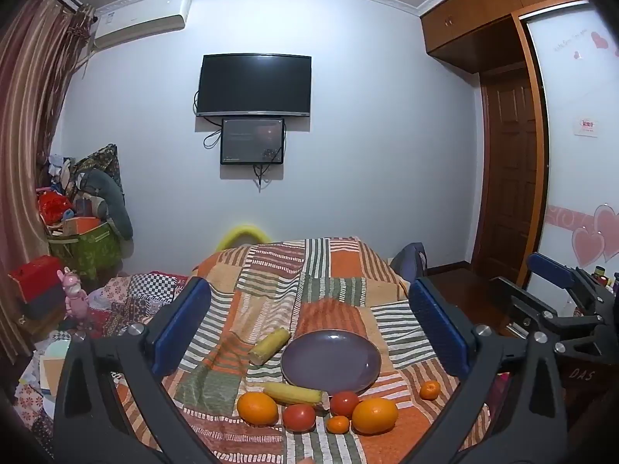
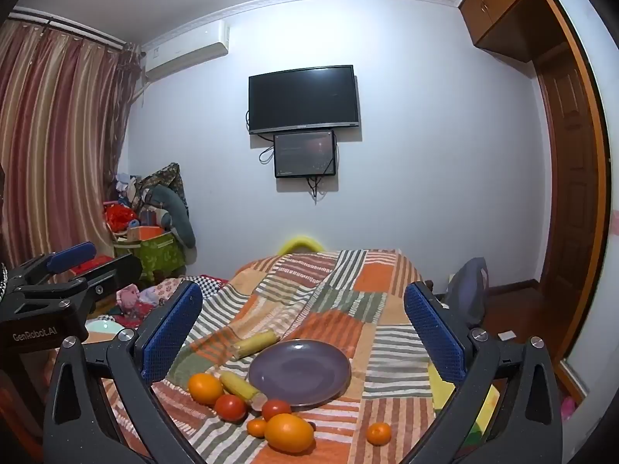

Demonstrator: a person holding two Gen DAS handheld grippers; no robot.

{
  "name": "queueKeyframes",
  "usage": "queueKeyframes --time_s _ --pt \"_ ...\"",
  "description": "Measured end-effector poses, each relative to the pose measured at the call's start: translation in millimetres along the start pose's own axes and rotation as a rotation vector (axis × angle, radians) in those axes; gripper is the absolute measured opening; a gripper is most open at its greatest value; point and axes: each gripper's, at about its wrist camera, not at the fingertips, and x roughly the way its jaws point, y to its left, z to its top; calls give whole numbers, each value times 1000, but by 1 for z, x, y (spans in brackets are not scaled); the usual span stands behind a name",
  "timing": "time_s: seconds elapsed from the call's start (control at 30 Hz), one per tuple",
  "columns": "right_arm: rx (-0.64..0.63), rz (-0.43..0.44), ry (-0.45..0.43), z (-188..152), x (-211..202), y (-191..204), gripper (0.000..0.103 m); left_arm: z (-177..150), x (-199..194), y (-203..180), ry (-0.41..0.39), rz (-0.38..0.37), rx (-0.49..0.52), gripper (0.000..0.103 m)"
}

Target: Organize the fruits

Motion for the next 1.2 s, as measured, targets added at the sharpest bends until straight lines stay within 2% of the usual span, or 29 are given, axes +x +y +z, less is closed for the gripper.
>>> queueKeyframes --time_s 0.23,1.2 --pt "3 0 3 0 0 -1 103 0 9 3 0 -2 3 103" --pt "7 -18 3 -1 0 1 103 -6 4 -1 -10 7 10 103"
